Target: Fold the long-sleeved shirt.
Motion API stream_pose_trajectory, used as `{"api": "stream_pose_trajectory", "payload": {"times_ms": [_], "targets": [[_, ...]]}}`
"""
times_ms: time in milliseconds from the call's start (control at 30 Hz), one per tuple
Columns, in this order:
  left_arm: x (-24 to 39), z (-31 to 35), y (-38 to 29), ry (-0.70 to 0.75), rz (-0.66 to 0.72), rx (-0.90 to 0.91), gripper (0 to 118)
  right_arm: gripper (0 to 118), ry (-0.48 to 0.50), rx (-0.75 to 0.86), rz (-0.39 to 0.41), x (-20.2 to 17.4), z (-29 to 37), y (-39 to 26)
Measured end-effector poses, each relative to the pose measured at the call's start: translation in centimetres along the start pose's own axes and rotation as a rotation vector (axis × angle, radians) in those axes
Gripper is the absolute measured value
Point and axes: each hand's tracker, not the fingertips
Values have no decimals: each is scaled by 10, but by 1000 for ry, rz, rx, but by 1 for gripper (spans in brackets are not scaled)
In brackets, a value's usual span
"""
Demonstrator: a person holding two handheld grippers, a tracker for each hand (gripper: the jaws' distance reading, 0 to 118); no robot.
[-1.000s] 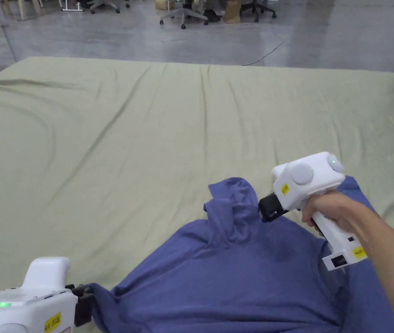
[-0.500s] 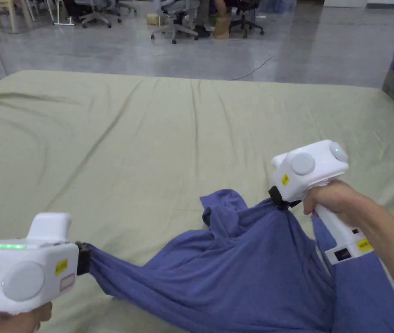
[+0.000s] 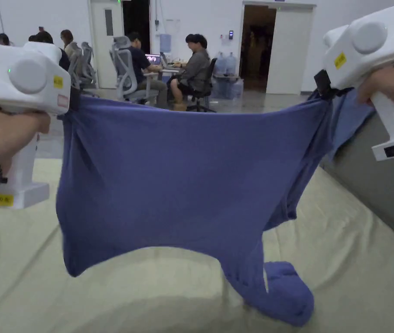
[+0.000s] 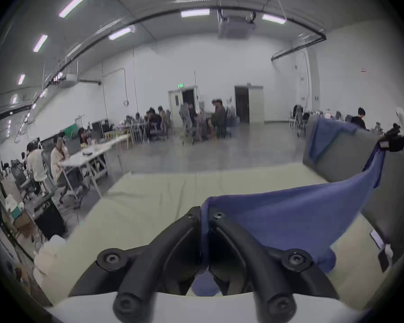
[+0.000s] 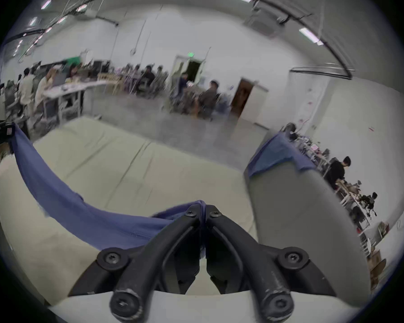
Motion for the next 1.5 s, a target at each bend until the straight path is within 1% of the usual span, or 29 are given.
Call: {"api": "stream_pose_trajectory", "payload": {"times_ms": [33, 100, 167, 233, 333, 433, 533, 633, 767, 900, 1033, 1133, 1267, 1367, 1433, 1500], "targets": [[3, -1, 21, 10, -18, 21, 1, 0, -29, 26, -10, 6, 6, 15], [7, -4, 57, 22, -10, 41, 1, 0, -91, 78, -11, 16, 14, 41], [9, -5, 83, 37, 23, 61, 1, 0, -133, 133, -44, 25, 24, 62], [8, -15, 102, 50, 39, 74, 1, 0, -138, 163, -75, 32, 28, 76], [11, -23, 115, 66, 50, 62, 1, 0, -151, 159, -65, 36, 30, 87], [13, -32, 108, 67, 87, 50, 1, 0, -154, 147, -44, 34, 22, 83], [13, -45, 85, 45, 104, 0, 1, 0, -146, 118, -44, 29, 7, 65], [15, -59, 45, 47, 78, -57, 1, 0, -95, 67, -64, 15, -19, 31], [22, -76, -34, 46, 63, -169, 1, 0, -15, -42, -72, -13, -61, -36], [26, -91, -107, 46, 51, -276, 1, 0, 38, -156, -84, -41, -99, -106], [26, -87, -145, 30, 69, -321, 1, 0, 60, -208, -99, -55, -112, -152], [26, -74, -153, 16, 74, -318, 1, 0, 75, -219, -104, -54, -103, -165], [26, -30, -167, -6, 84, -302, 1, 0, 134, -210, -117, -49, -66, -186], [27, 9, -192, -28, 66, -306, 1, 0, 163, -218, -76, -52, -30, -217], [29, 35, -219, -35, -3, -339, 1, 0, 220, -220, -49, -56, -4, -247], [30, 65, -255, -52, -24, -357, 1, 0, 260, -271, -25, -62, 19, -285]]}}
